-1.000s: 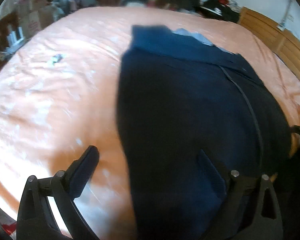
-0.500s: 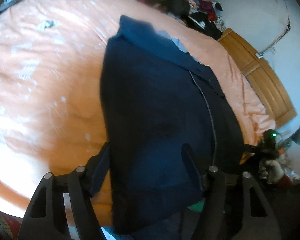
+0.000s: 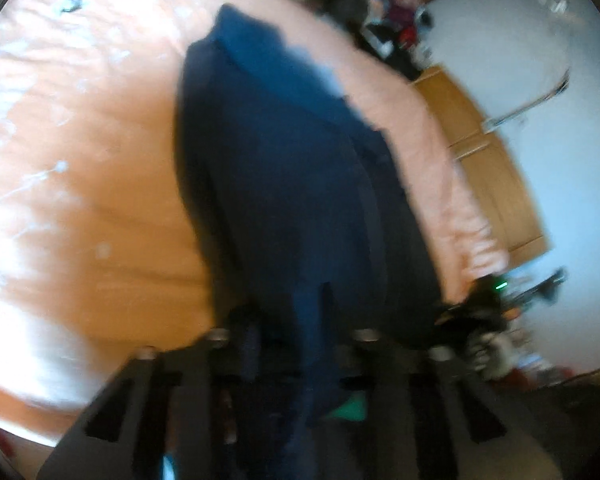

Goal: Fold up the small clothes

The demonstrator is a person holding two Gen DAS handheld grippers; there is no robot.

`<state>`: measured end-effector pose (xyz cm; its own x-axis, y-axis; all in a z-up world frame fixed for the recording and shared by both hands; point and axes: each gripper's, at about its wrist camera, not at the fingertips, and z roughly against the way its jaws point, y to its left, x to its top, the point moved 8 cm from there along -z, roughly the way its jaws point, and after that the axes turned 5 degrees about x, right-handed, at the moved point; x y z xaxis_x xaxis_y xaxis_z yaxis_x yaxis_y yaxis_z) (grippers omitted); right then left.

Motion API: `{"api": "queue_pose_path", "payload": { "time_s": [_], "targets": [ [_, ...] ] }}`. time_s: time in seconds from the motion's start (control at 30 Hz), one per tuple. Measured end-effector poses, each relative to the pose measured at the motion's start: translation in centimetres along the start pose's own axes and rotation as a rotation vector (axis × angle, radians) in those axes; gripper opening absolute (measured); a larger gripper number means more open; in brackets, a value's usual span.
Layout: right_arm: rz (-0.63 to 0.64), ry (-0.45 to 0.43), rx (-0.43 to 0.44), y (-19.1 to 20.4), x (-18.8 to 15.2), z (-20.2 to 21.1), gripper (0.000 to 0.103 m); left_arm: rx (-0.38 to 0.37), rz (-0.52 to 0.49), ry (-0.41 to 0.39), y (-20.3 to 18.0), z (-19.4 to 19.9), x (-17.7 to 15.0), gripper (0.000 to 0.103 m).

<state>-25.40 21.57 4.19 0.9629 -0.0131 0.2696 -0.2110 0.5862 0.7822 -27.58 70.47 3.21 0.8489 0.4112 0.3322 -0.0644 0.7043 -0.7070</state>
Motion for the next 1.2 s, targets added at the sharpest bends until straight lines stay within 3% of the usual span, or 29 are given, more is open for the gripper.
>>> {"api": "queue_pose_path", "payload": {
  "time_s": [0.1,0.3,0.4,0.5,0.6,0.67,0.73,0.8,0.93,1.0,1.13,1.2],
  "targets": [
    [0.01,-0.067,0.112,2.8,1.4,1.8,0.002,-0.106,0.013,-0.073,-2.6,1.5,2.2,0.013],
    [0.055,-0.119,0.195,6.7,4.7,2.2,0.002,-0.22,0.045,-0.166,-5.4,2.6,7.6,0.012],
    [0.093,-0.16,0.221,8.7,8.2,2.6,0.002,-0.253,0.038,-0.22,-7.0,3.3,11.5,0.012],
    [0.122,-0.196,0.216,9.3,14.7,2.5,0.002,-0.253,0.025,-0.29,-7.5,3.9,17.3,0.01],
    [0.143,-0.217,0.171,8.4,22.2,0.5,0.0,-0.181,0.042,-0.387,-6.2,3.2,24.6,0.01],
    [0.138,-0.201,0.129,7.0,26.2,-2.0,0.0,-0.073,0.053,-0.421,-4.1,1.1,29.3,0.009],
    [0.122,-0.176,0.051,4.3,30.4,-5.7,0.0,0.029,0.063,-0.395,-1.3,-2.5,32.6,0.009],
    [0.01,-0.186,0.03,1.2,32.7,-7.7,0.0,0.098,0.097,-0.335,1.2,-6.5,34.2,0.009],
    [-0.102,-0.172,-0.092,-4.7,33.4,-10.3,0.0,0.198,0.11,-0.261,5.0,-11.1,34.4,0.009],
    [-0.119,-0.177,-0.104,-6.4,33.7,-10.7,0.0,0.236,0.102,-0.252,6.3,-11.5,34.1,0.01],
    [-0.117,-0.198,-0.101,-7.3,33.8,-9.7,0.003,0.315,0.027,-0.212,8.4,-9.3,31.0,0.014],
    [-0.053,-0.211,-0.097,-6.0,32.8,-8.2,0.014,0.358,-0.075,-0.179,7.2,-8.3,28.9,0.02]
  ]
}}
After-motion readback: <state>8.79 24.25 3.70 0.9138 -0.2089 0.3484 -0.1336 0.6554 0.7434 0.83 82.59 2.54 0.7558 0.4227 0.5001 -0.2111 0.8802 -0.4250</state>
